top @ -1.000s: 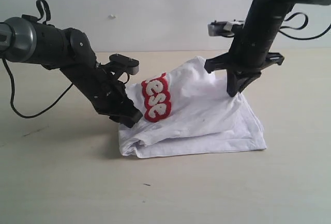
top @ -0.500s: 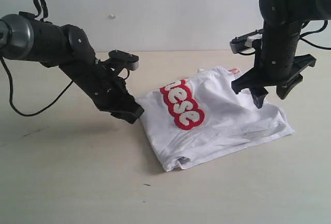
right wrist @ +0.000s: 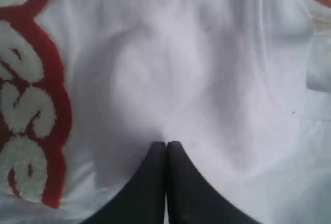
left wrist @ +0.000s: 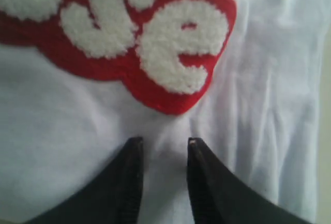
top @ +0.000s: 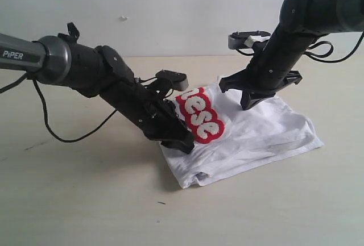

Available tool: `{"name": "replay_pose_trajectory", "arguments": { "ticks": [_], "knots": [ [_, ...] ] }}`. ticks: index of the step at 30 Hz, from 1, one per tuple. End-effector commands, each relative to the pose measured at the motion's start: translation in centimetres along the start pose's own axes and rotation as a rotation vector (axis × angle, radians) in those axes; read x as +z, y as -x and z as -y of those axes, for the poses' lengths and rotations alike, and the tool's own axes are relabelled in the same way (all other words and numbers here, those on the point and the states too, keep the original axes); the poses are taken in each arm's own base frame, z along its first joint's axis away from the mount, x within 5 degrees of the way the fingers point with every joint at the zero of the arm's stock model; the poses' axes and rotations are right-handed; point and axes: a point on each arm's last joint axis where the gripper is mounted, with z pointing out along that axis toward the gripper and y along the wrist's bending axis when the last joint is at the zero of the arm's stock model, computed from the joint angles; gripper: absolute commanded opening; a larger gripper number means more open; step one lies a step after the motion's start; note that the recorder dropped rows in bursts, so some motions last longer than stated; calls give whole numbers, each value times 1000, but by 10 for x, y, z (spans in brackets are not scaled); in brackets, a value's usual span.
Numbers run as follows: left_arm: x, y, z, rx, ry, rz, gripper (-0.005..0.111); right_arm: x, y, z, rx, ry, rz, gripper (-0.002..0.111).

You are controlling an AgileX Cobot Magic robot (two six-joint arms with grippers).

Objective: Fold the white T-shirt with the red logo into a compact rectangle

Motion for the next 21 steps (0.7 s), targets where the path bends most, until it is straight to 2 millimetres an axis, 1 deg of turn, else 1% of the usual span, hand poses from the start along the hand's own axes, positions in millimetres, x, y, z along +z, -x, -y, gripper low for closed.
{"name": "replay_pose_trajectory", "arguments": {
  "ticks": [1,6,8,11,13,15,18,21],
  "knots": [
    [7,-11,-14,-38,32,-65,31,10,-2,1,-4,7,-22,0],
    [-2,-17,-33,-96,67,-79,31,26,-4,5,-7,-5,-42,0],
    [-5,-19,-38,-110,60,-86,31,36,-5,10,-27,-43,-43,0],
    [-9,-21,-45,-115,68,-91,31,46,-7,19,-13,-120,-54,0],
    [-12,-23,-50,-114,85,-98,31,47,-7,25,-3,-190,-57,0],
    [-16,-26,-57,-126,104,-104,31,47,-7,27,24,-211,-58,0],
    [-22,-29,-68,-143,121,-99,31,46,-8,25,37,-194,-62,0],
    [-34,-30,-76,-164,129,-83,31,49,-9,12,41,-49,-73,0]
  ]
}}
